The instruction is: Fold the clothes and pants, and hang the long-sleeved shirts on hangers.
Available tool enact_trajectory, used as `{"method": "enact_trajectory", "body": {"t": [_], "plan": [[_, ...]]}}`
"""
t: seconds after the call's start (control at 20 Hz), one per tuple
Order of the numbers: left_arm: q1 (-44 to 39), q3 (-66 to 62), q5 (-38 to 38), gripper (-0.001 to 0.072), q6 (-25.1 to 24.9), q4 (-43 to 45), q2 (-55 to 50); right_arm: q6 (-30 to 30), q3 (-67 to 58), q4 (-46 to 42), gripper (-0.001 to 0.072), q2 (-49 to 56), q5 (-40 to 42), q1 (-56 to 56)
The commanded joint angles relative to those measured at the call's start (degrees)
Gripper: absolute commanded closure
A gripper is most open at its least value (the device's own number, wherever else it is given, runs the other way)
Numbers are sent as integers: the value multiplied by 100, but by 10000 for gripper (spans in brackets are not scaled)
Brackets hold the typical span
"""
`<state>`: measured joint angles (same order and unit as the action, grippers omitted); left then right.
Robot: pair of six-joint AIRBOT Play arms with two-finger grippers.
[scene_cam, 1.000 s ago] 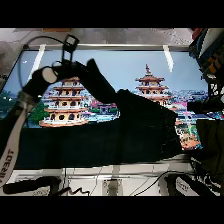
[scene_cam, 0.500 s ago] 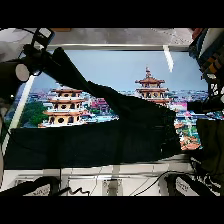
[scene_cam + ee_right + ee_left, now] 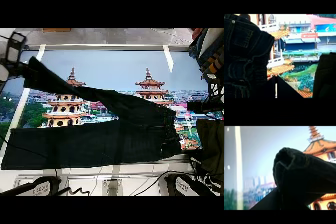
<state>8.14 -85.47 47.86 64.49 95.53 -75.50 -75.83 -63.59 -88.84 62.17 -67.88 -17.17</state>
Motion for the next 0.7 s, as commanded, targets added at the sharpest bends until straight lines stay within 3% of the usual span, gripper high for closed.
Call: {"method": "enact_trajectory", "body": {"t": [0.0,0.1,0.25,0.35,0.55,0.65], "plan": [[396,2,927,689,446,31,-42,-2,-2,2,679,2,0,2],[439,4,1694,689,234,50,-96,-2,-2,4,679,2,0,2],[501,11,2605,689,-529,48,-308,-2,-2,2,679,2,2,2],[518,13,3012,688,-658,52,-557,-2,-2,2,679,2,2,2],[518,28,3056,689,-704,251,-1016,-2,-2,0,679,2,-2,2],[557,28,2706,690,-398,645,-1161,7,17,-120,679,2,151,0]]}}
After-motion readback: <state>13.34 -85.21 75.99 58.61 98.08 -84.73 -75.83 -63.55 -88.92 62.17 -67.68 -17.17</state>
